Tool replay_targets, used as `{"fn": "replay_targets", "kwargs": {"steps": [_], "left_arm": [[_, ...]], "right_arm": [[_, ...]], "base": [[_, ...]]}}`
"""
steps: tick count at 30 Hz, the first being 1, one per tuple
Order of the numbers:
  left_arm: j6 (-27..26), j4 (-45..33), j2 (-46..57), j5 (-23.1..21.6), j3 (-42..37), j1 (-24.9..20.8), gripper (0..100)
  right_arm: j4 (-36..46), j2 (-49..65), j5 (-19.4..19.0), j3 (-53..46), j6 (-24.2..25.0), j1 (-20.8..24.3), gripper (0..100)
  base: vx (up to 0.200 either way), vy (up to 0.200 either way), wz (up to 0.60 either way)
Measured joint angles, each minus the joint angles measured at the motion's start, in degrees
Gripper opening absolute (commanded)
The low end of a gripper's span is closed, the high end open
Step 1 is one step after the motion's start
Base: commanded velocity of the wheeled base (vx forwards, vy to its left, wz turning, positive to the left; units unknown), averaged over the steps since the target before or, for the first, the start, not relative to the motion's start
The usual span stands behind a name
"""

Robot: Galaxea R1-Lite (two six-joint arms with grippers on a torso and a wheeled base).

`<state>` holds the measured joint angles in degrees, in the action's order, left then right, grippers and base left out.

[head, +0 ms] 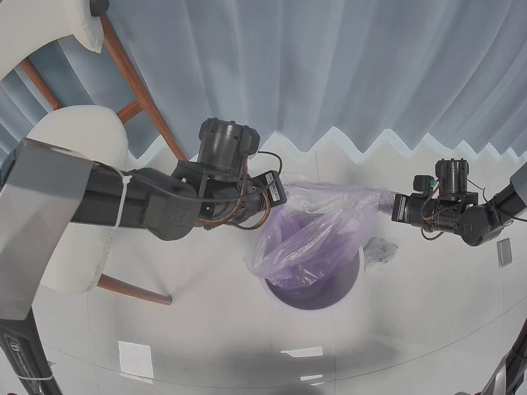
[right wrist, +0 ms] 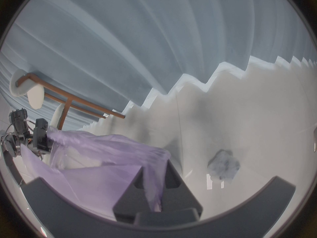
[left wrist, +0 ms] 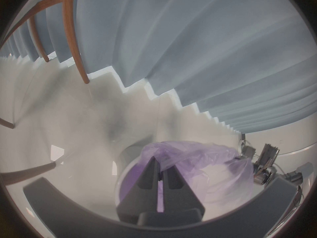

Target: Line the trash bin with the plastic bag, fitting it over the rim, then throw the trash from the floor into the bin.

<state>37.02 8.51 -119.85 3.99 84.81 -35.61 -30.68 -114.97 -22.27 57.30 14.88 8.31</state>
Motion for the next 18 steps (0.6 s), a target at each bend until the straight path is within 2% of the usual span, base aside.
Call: {"fn": "replay_targets", "kwargs": {"steps": [7,11,18], "left_arm": [[-1.39,-8.46,-6.81,0.09,9.51,1.94,0],[-1.66,-9.87,-11.02,0.11,13.53,3.25,0],[-1.45,-10.51,-15.13,0.0,16.21,6.17,0]], "right_arm": [[1.78,-7.72,1.28,11.31,0.11,-1.34,0],[3.64,-11.96,1.94,17.51,0.09,-1.71,0],[4.92,-16.09,2.33,20.65,-0.41,-1.97,0]], "base": [[0.0,0.0,0.0],[0.0,0.0,0.0],[0.0,0.0,0.0]]}}
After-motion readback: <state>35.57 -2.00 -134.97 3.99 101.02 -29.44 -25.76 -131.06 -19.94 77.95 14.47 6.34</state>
